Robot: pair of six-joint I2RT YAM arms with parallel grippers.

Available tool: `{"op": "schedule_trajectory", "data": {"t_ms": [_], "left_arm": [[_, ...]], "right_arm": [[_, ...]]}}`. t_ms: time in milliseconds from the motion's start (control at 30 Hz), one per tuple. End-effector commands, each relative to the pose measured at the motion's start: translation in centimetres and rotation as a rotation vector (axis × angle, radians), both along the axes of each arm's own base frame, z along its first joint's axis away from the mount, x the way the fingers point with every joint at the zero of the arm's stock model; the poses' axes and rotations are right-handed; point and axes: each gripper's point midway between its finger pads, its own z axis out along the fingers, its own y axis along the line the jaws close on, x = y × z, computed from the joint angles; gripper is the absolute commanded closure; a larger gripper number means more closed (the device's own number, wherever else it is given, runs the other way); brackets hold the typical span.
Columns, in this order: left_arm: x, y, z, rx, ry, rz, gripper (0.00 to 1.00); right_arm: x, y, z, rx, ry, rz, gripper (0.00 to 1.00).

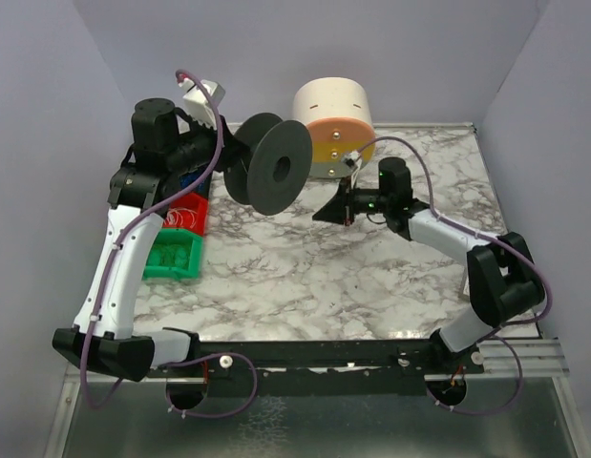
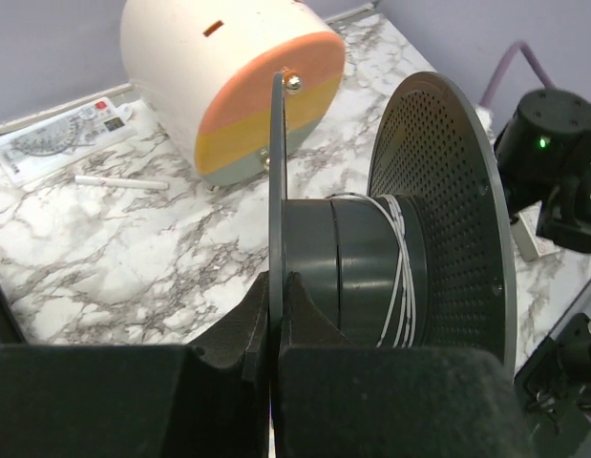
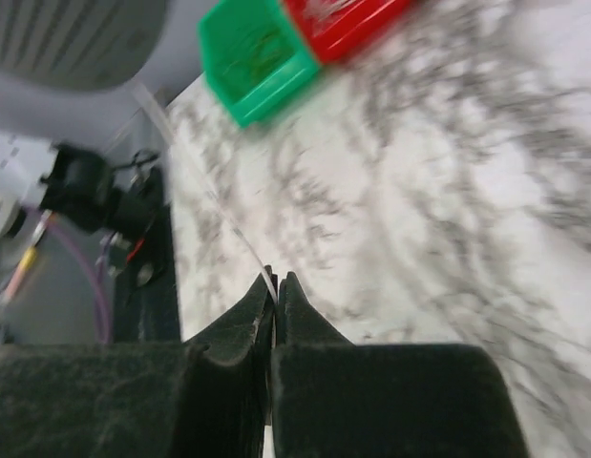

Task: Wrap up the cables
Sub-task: Wrap the cable around the cable reel.

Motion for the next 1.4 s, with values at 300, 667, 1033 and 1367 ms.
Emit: {"op": "schedule_trajectory", "data": {"t_ms": [300, 667, 1033, 1367], "left_arm": [[-3.3, -1.4, -0.7, 0.089, -0.051, -0.238, 1.00], [-1.0, 1.0, -5.3, 0.370, -0.098, -0.087, 1.00], [-0.6, -1.6, -7.8, 0.443, -0.106, -0.054, 1.00], [2.4, 0.0, -8.5, 0.301, -0.028, 0.176, 1.00]], "right_arm": [[11.8, -7.6, 6.6, 0.005, -0.133, -0.475, 1.00], [2.0, -6.8, 14.1, 0.139, -0.033, 0.000, 0.99], [-2.6, -4.4, 19.4, 0.281, 0.076, 0.165, 0.99], [-7.0, 2.7, 19.8, 0.281, -0.034, 0.319, 0.99]]}}
